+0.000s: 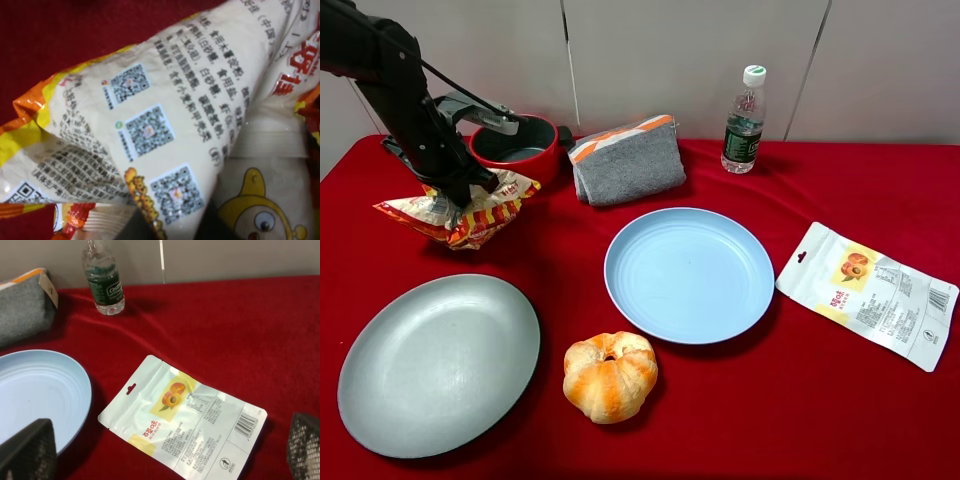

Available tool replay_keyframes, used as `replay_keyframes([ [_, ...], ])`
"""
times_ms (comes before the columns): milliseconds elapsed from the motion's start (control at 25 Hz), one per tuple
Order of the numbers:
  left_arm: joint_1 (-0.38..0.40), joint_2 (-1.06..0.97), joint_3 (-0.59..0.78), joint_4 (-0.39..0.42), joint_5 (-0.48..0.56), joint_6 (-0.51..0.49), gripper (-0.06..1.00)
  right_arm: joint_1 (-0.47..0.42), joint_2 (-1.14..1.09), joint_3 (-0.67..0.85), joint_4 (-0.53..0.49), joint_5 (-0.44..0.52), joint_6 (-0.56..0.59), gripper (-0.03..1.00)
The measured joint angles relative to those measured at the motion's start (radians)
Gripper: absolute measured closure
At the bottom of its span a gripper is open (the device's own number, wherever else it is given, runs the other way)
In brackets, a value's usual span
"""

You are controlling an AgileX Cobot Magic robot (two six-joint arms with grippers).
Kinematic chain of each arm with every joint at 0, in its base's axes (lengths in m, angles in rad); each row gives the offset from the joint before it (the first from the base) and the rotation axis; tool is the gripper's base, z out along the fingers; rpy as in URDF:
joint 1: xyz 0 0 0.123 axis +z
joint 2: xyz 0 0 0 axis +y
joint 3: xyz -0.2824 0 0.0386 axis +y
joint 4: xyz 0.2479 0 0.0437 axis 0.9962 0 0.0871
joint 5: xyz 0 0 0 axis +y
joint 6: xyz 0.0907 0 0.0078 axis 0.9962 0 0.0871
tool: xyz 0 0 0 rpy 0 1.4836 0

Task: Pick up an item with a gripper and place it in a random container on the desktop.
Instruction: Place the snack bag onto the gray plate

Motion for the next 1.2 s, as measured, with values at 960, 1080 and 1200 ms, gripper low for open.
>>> replay_keyframes([
  [960,0.000,-0.181,0.000,0.040,0.131,0.000,0.94,0.000,0.000,0.000,0.000,0.000,0.000,0.28],
  [1080,0.000,-0.206,0.000,0.040,0.157,0.000,0.94,0.000,0.000,0.000,0.000,0.000,0.000,0.28],
  [1200,0.000,-0.230,0.000,0.040,0.185,-0.008,0.94,0.000,0.000,0.000,0.000,0.000,0.000,0.28],
])
